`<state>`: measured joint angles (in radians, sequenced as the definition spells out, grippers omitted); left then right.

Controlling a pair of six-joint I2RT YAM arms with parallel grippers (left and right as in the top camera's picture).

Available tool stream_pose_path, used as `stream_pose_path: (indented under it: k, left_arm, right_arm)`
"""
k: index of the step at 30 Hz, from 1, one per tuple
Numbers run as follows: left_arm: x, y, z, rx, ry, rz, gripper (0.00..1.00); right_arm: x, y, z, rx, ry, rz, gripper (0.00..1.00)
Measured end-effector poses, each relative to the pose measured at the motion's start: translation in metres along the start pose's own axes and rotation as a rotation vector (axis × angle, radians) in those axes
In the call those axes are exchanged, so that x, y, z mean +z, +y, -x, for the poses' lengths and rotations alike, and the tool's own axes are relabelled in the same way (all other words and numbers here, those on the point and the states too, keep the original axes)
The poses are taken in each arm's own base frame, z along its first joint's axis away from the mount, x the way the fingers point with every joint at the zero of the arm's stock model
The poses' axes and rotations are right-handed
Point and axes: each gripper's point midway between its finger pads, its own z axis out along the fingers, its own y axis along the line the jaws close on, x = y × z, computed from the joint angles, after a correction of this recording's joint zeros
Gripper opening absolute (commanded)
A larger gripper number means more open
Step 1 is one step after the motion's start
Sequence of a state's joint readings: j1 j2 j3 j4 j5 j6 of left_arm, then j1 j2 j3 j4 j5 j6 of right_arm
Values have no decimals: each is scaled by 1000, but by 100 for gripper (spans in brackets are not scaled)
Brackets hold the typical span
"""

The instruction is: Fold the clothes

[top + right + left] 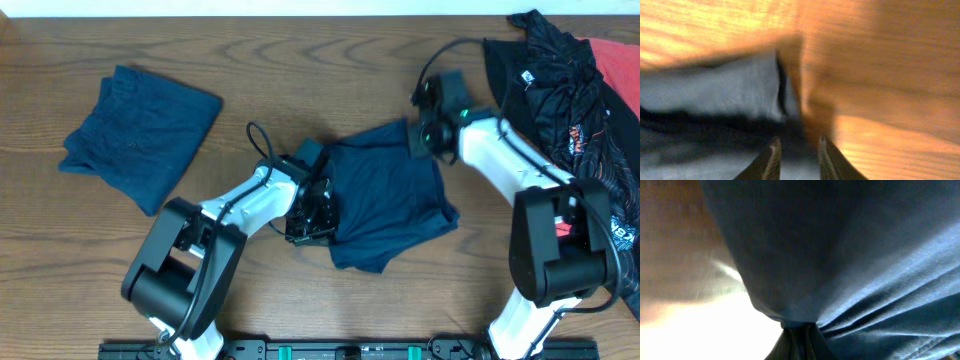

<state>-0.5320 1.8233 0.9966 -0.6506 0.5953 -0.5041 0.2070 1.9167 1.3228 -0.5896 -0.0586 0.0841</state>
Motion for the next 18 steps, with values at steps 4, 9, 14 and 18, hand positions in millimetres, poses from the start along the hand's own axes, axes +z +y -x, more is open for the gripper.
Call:
stream_pose_path:
  k: [4, 9, 14, 18]
  left_arm:
    - [-22, -11, 9, 103, -103, -32, 67]
    - [-94, -34, 55, 227, -458, -86, 80]
    - [-166, -54, 116, 327, -854, -100, 76]
    - [-186, -67, 151, 409, -1025, -93, 71]
  right_arm:
    - [-41, -4, 15, -10, 30, -10, 30]
    - [-102, 6, 0, -8, 72, 27, 31]
    - [-135, 27, -36, 3, 183, 132, 26]
    - [-130, 49, -60, -9, 269, 182, 26]
